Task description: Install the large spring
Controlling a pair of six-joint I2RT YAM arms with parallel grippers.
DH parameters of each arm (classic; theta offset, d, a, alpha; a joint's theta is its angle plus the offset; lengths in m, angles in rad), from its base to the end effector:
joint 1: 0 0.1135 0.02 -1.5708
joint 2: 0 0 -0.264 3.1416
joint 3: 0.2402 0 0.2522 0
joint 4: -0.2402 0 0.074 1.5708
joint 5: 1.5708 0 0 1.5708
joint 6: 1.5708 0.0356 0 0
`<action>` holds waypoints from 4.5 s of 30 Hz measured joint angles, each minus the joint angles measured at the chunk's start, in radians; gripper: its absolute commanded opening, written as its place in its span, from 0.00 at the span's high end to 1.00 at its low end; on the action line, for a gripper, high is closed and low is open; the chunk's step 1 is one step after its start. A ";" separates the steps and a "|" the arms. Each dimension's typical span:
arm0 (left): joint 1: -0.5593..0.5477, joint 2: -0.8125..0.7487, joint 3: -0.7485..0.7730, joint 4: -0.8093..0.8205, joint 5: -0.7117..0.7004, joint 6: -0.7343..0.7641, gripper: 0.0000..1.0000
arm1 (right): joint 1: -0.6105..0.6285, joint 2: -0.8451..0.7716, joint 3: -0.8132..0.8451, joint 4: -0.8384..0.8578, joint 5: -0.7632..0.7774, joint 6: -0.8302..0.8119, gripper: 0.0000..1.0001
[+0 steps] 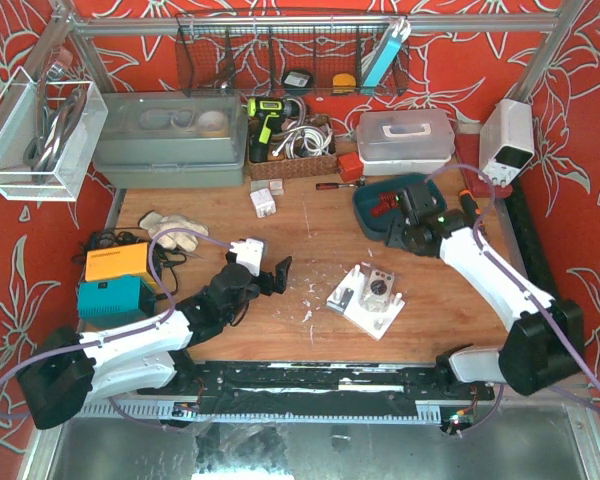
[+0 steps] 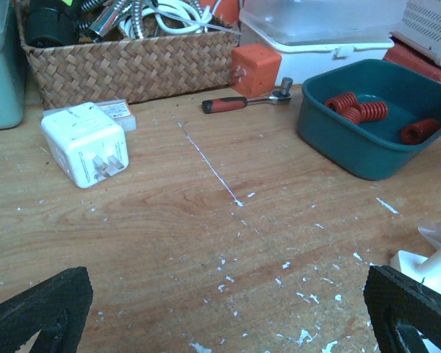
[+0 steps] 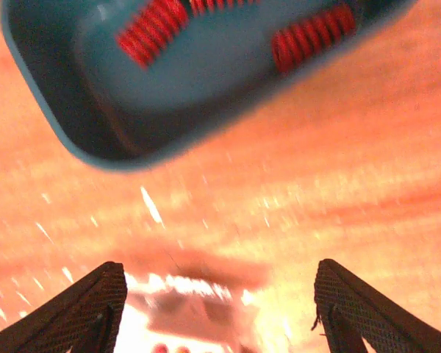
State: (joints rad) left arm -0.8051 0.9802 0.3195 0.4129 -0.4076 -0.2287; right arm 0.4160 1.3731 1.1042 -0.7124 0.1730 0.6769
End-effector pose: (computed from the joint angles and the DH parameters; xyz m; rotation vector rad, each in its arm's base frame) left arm 0.1534 -0.1392 0.2037 0.2327 1.7980 -0.3671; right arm 0.2594 0.1079 0.2745 0.3972 2.5126 0.2128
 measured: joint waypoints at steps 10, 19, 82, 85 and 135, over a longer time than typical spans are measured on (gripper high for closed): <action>0.000 -0.001 0.000 -0.002 0.000 -0.003 0.00 | 0.081 -0.084 -0.238 -0.035 -0.127 -0.038 0.12; 0.000 -0.001 0.000 -0.003 0.000 -0.003 0.00 | 0.137 -0.044 -0.282 0.042 -0.180 -0.040 0.06; -0.008 0.109 -0.030 0.178 0.473 0.049 0.00 | -0.470 0.334 -0.070 0.229 0.116 -0.189 0.01; -0.011 0.109 -0.030 0.180 0.477 0.050 0.00 | -0.470 0.331 -0.051 0.206 0.118 -0.177 0.01; -0.413 0.560 0.297 -0.104 0.097 -0.307 0.10 | -0.016 -0.471 -0.519 0.461 -0.093 -0.222 0.01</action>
State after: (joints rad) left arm -1.2179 1.5406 0.6167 0.3088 -0.3111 -0.5358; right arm 0.4000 0.9024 0.5850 -0.2512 0.0803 0.4545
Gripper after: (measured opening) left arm 0.931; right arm 0.989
